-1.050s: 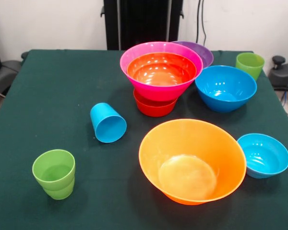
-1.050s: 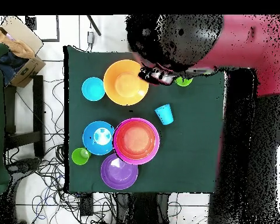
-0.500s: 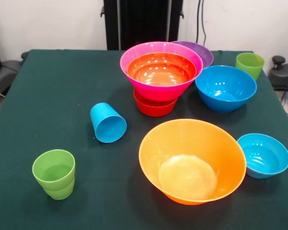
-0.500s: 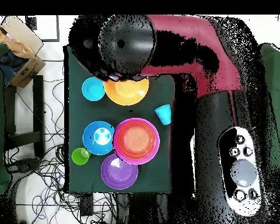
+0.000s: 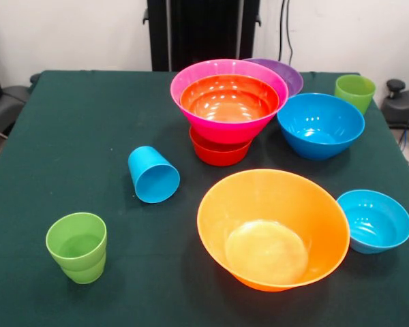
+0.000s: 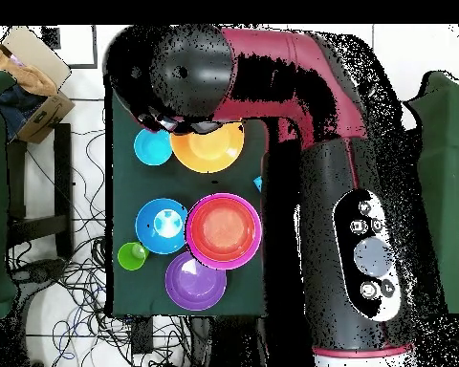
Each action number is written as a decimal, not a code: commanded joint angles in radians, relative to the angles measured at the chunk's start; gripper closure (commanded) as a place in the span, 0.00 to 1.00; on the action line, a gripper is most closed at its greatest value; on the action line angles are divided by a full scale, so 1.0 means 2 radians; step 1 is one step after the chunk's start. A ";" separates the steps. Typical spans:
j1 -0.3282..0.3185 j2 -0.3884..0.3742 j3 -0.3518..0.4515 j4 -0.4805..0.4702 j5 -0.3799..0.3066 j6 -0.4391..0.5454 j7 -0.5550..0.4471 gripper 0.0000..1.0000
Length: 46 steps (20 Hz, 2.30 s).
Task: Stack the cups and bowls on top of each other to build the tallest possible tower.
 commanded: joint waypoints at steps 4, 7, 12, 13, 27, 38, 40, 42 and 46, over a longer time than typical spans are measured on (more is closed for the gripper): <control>-0.009 0.028 -0.007 0.079 -0.004 -0.068 0.057 0.00; 0.005 0.040 -0.024 0.067 -0.017 -0.054 0.082 0.00; 0.002 0.039 -0.031 0.077 -0.011 -0.026 0.076 0.00; 0.004 0.033 -0.035 0.085 -0.013 -0.028 0.080 0.00; 0.108 -0.039 -0.153 0.189 -0.035 -0.082 0.229 0.00; 0.083 0.040 -0.131 0.158 -0.067 -0.121 0.198 0.00; 0.080 0.036 -0.130 0.177 -0.067 -0.151 0.201 0.00; 0.073 0.033 -0.126 0.193 -0.063 -0.168 0.196 0.00; 0.068 0.034 -0.124 0.210 -0.068 -0.202 0.196 0.00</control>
